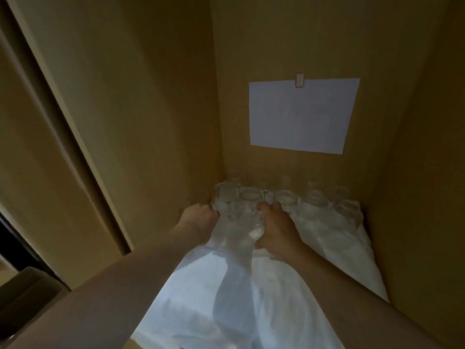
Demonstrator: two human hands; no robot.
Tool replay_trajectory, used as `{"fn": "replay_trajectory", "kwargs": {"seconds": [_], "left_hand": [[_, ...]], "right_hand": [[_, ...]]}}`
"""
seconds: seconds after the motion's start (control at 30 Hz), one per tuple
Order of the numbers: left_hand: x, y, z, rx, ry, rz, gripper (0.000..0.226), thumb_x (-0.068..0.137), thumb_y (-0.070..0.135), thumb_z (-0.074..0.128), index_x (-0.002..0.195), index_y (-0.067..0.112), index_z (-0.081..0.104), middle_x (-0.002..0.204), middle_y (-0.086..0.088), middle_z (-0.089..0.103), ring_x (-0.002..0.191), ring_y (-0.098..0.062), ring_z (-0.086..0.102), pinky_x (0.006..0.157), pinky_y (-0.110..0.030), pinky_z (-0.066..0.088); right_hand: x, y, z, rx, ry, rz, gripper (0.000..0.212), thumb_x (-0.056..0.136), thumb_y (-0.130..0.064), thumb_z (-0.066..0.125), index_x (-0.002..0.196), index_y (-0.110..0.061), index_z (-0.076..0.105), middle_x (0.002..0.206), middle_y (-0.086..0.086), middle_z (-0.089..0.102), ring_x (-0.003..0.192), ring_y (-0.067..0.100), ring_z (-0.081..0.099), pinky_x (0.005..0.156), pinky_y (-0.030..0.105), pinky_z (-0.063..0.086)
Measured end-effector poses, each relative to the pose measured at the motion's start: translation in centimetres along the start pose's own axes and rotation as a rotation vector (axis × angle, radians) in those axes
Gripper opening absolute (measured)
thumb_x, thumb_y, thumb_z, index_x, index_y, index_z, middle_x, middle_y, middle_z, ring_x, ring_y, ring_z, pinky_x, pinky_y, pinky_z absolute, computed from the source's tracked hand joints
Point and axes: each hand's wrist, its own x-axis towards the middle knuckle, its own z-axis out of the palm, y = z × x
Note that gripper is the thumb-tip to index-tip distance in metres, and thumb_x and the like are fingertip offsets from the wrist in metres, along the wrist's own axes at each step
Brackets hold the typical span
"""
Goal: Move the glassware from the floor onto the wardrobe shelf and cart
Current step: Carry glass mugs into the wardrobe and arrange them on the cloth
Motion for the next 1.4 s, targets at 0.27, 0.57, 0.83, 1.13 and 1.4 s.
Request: {"fn": "replay_trajectory", "kwargs": {"seconds": [0.27, 0.57, 0.83, 1.13, 1.4], "left_hand": [[5.7, -0.6, 0.9, 0.045, 0.071, 0.105, 0.043, 0.089, 0.012, 0.058, 0.131, 0.014, 0.054, 0.137, -0.012, 0.048, 0.129, -0.035, 0.038, 0.106, -0.043, 0.031], [9.4, -2.6, 1.5, -0.423, 0.012, 0.125, 0.08, 0.064, 0.012, 0.089, 0.129, 0.013, 0.043, 0.131, -0.008, 0.047, 0.127, -0.025, 0.039, 0.09, -0.029, 0.04], [8.9, -2.6, 2.8, -0.488, 0.075, 0.116, 0.081, 0.066, 0.01, 0.084, 0.135, 0.019, 0.043, 0.133, -0.005, 0.049, 0.125, -0.024, 0.046, 0.097, -0.034, 0.047], [5.4, -1.7, 2.3, -0.517, 0.252, 0.024, 0.09, 0.074, 0.033, 0.075, 0.151, 0.026, 0.028, 0.152, -0.003, 0.035, 0.138, -0.029, 0.031, 0.112, -0.04, 0.034], [-1.4, 0.8, 1.7, -0.631, 0.249, -0.071, 0.078, 0.081, 0.043, 0.07, 0.147, 0.025, 0.033, 0.149, -0.003, 0.039, 0.136, -0.03, 0.036, 0.106, -0.045, 0.039]], "right_hand": [[5.1, -2.7, 1.9, -0.125, -0.029, -0.113, 0.081, 0.068, -0.017, 0.081, 0.139, -0.025, 0.043, 0.134, 0.004, 0.047, 0.119, 0.031, 0.049, 0.093, 0.037, 0.048], [8.4, -3.7, 2.5, -0.166, -0.098, -0.066, 0.088, 0.069, -0.016, 0.08, 0.145, -0.028, 0.037, 0.137, 0.001, 0.045, 0.123, 0.029, 0.044, 0.095, 0.038, 0.049], [7.8, -4.3, 2.2, -0.17, -0.109, -0.046, 0.095, 0.066, -0.018, 0.083, 0.147, -0.03, 0.033, 0.141, -0.001, 0.042, 0.125, 0.025, 0.04, 0.096, 0.036, 0.048], [4.1, -4.7, 0.6, -0.149, -0.089, -0.093, 0.11, 0.071, -0.033, 0.084, 0.158, -0.027, 0.016, 0.158, 0.003, 0.023, 0.141, 0.029, 0.027, 0.112, 0.034, 0.034], [-2.0, -4.7, 0.2, -0.124, -0.033, -0.114, 0.093, 0.074, -0.043, 0.076, 0.152, -0.033, 0.026, 0.153, 0.001, 0.029, 0.138, 0.03, 0.029, 0.11, 0.038, 0.036]]}}
